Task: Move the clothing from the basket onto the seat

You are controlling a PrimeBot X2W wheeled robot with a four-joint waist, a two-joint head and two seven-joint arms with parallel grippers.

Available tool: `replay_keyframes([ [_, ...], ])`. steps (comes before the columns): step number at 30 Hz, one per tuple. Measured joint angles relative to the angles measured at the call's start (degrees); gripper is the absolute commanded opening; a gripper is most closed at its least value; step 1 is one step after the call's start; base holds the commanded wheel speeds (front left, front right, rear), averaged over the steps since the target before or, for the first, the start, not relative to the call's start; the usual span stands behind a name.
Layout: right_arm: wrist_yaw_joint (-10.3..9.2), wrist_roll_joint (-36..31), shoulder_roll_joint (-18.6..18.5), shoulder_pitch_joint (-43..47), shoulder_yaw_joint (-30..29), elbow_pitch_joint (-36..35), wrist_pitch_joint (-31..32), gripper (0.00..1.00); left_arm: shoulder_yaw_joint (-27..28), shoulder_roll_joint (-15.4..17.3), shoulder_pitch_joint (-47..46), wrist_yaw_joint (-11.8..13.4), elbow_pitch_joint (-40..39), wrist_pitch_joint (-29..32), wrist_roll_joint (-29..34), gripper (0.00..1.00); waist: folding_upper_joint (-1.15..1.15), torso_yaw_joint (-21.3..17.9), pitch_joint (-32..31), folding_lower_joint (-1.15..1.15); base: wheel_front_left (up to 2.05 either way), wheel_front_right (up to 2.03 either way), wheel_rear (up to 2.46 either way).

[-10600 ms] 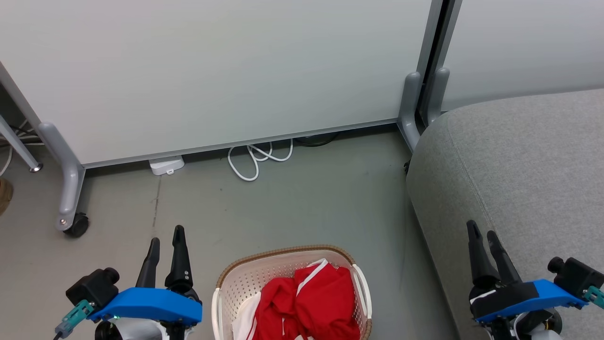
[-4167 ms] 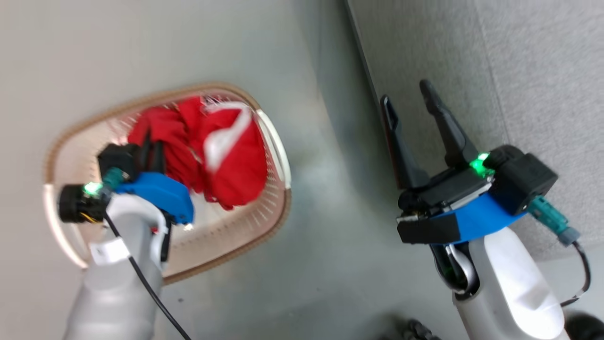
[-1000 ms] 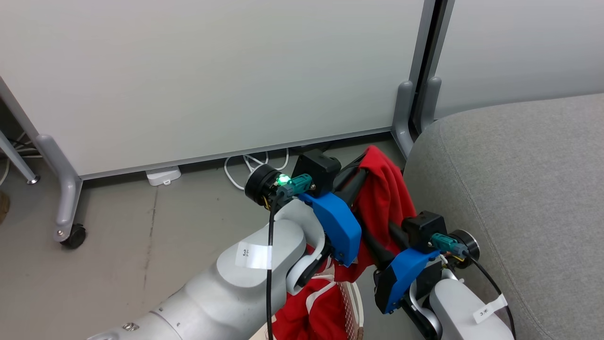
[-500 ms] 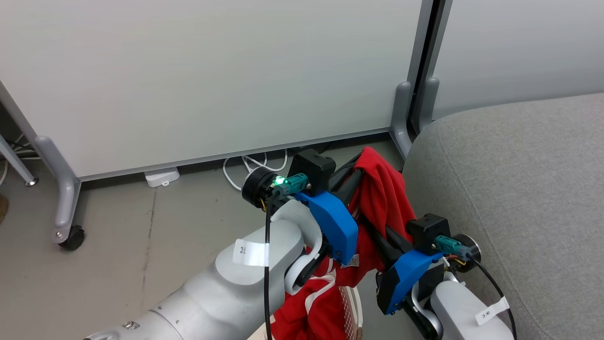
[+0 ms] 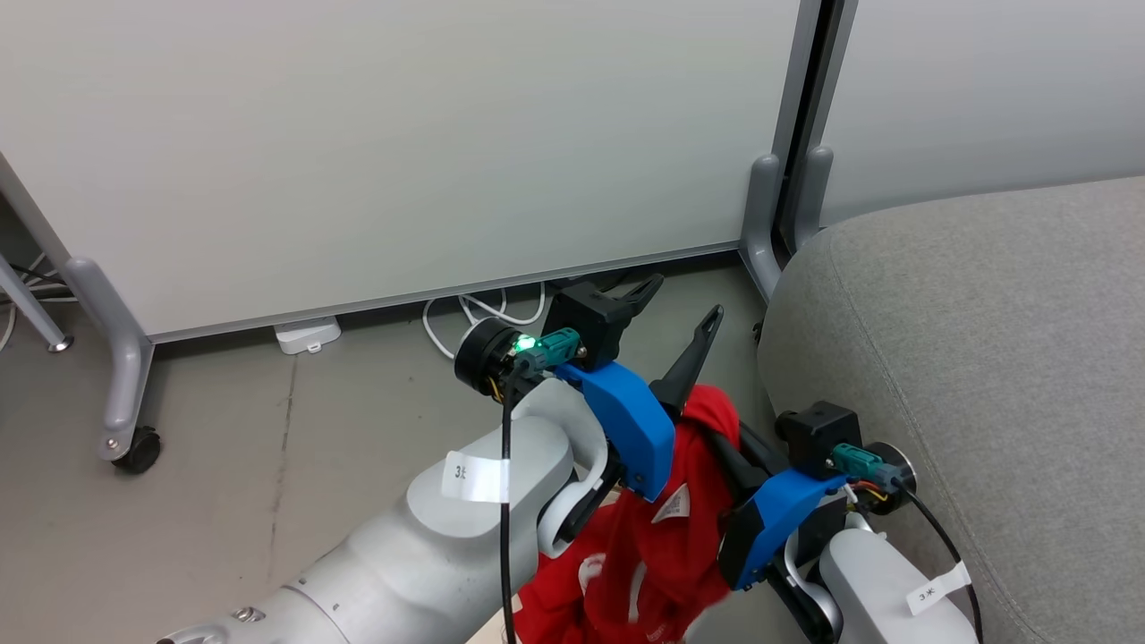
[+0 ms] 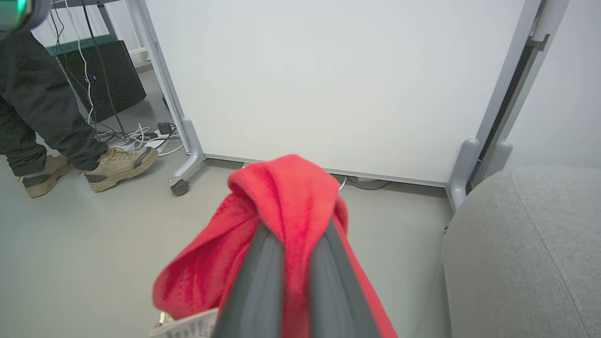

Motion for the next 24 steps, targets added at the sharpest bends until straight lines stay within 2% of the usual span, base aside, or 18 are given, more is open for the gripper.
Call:
replay_keyframes([
  [4,0.0,-0.2,0.0,-0.1,-0.8,0.0,-0.3,0.0,1.2,0.0,0.2,0.4,0.0,-0.2,0.7,1.0,0.0,0.2,0.2,0.0,0.0,0.0,0.0],
  [7,0.0,-0.8,0.0,-0.1,-1.8,-0.5,-0.5,0.0,5.3,0.5,1.9,1.2,-2.2,-0.3,3.8,1.0,0.0,0.5,0.5,0.0,0.0,0.0,0.0],
  [12,0.0,-1.9,0.0,0.2,-3.4,-2.5,-0.8,0.0,13.0,3.7,9.9,1.6,-9.2,-0.3,11.7,1.0,0.0,0.6,1.0,0.0,0.0,0.0,0.0],
  [17,0.0,-2.5,0.0,1.3,-4.7,-5.3,-1.0,0.0,20.4,6.6,19.7,0.5,-15.7,-0.4,19.6,1.0,0.0,0.4,1.3,0.0,0.0,0.0,0.0],
  [24,0.0,-3.5,0.0,3.6,-6.5,-9.5,-0.4,0.0,30.9,7.9,31.6,-1.0,-20.0,-0.3,28.0,1.0,0.0,0.0,1.7,0.0,0.0,0.0,0.0],
])
